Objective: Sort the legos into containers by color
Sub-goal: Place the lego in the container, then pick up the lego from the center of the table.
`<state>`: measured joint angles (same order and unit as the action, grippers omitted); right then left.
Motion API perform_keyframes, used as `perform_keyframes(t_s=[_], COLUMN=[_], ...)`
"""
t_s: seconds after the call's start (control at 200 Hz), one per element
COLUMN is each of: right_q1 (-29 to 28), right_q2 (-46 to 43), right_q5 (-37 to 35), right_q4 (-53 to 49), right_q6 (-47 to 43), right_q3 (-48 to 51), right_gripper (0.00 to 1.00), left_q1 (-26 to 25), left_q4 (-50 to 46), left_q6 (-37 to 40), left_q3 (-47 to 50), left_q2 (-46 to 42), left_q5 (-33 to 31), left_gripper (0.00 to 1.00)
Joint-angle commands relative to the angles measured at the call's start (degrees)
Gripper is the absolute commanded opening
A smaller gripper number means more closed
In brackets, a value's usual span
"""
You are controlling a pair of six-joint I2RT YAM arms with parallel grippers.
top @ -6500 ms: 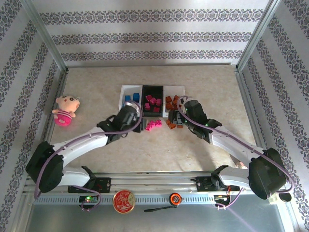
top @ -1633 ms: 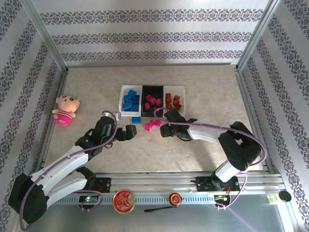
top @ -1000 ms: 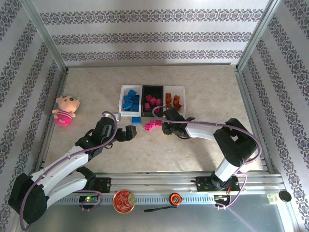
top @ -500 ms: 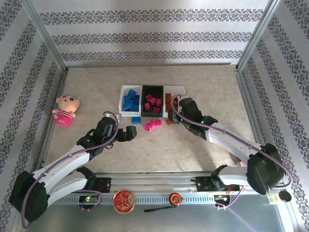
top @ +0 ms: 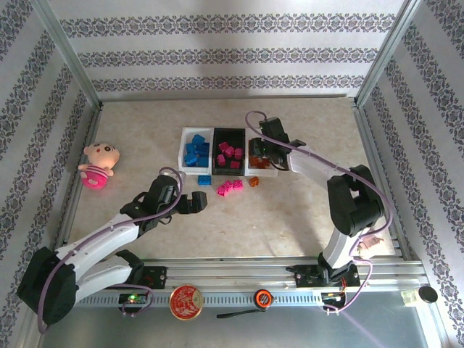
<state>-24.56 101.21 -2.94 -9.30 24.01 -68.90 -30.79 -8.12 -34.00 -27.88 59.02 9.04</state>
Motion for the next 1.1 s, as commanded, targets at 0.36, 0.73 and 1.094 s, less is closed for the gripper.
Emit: perform_keyframes(t_s=[0.36,0.73,1.094], right_q1=[-0.88,-1.11,-1.11], right_q2=[-6.46,-15.18,-18.59], right_q5=[3.29,4.69,4.79], right_q4=[1.54,4.34,4.82], right_q6=[0.58,1.34,1.49], right_q3=[4.49,13.05,15.03], right_gripper=[0.63,0.63,0.63], left_q1=[-11.29,-14.21,-14.26], left_q4=[3.55,2.89,7.97], left_q6=[8.14,14.79,17.87], left_q3=[-14.84,-24.50,-25.76], left_q2=[23.01,39.87,43.82], left_q5=[-8.22,-20.20,-18.77], left_gripper=[0.89,0.74,0.60])
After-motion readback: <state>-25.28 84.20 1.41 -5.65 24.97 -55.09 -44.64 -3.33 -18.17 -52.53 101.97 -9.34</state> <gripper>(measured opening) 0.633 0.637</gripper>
